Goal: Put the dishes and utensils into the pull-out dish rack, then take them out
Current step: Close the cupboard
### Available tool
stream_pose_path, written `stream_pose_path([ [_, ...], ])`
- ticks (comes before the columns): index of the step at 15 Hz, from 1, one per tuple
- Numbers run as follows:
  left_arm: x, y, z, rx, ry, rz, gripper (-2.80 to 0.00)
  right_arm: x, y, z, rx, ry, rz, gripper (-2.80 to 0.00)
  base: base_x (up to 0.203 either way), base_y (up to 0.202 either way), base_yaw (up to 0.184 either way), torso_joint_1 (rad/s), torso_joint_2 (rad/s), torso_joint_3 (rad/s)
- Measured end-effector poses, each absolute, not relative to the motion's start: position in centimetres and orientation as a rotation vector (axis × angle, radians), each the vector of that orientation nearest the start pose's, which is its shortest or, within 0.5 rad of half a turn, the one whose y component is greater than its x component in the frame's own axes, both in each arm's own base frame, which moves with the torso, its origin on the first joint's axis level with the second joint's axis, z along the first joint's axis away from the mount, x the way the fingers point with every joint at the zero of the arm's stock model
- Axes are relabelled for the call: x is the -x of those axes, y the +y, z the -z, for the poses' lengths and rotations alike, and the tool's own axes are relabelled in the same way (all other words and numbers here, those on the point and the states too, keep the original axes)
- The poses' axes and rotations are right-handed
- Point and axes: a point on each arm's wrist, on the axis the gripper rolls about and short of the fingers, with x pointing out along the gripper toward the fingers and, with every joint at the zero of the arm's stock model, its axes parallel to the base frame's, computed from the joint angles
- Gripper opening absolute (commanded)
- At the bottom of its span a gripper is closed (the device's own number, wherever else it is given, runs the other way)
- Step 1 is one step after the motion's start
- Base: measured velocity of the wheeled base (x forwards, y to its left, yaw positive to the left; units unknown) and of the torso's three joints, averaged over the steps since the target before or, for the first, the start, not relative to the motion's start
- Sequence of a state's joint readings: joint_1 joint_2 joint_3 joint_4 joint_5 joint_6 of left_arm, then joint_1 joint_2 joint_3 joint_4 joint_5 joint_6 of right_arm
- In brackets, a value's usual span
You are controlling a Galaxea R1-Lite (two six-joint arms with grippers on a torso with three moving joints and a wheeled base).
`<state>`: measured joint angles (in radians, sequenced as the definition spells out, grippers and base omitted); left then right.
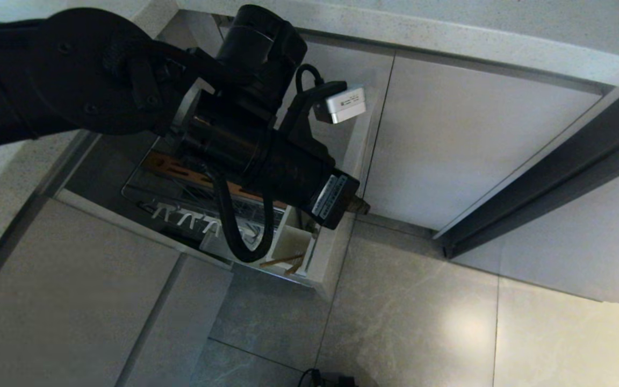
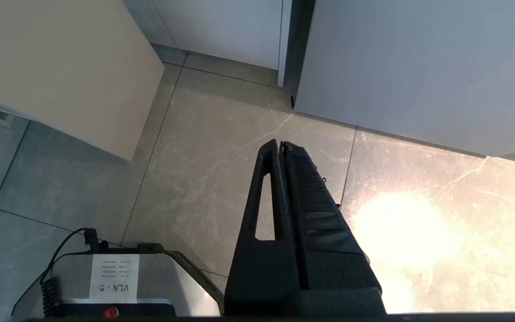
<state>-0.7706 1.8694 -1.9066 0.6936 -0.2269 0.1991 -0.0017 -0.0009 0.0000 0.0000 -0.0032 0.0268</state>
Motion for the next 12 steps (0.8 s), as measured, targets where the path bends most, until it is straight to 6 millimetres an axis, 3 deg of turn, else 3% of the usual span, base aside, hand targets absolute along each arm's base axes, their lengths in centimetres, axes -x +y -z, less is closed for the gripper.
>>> stream_pose_path([
  [7,-24.4,-23.48,-30.94,-0.526,0.489,0.905,-2.8,2.29,0.0,-7.55,-0.027,-0.001,0.005,-2.8,0.0,0.0,0.0,0.0,0.0,0.0],
  [12,-24.22,-23.33,-31.22,-0.535,0.477,0.887,-2.8,2.29,0.0,-7.55,-0.027,-0.001,0.005,-2.8,0.0,0.0,0.0,0.0,0.0,0.0],
])
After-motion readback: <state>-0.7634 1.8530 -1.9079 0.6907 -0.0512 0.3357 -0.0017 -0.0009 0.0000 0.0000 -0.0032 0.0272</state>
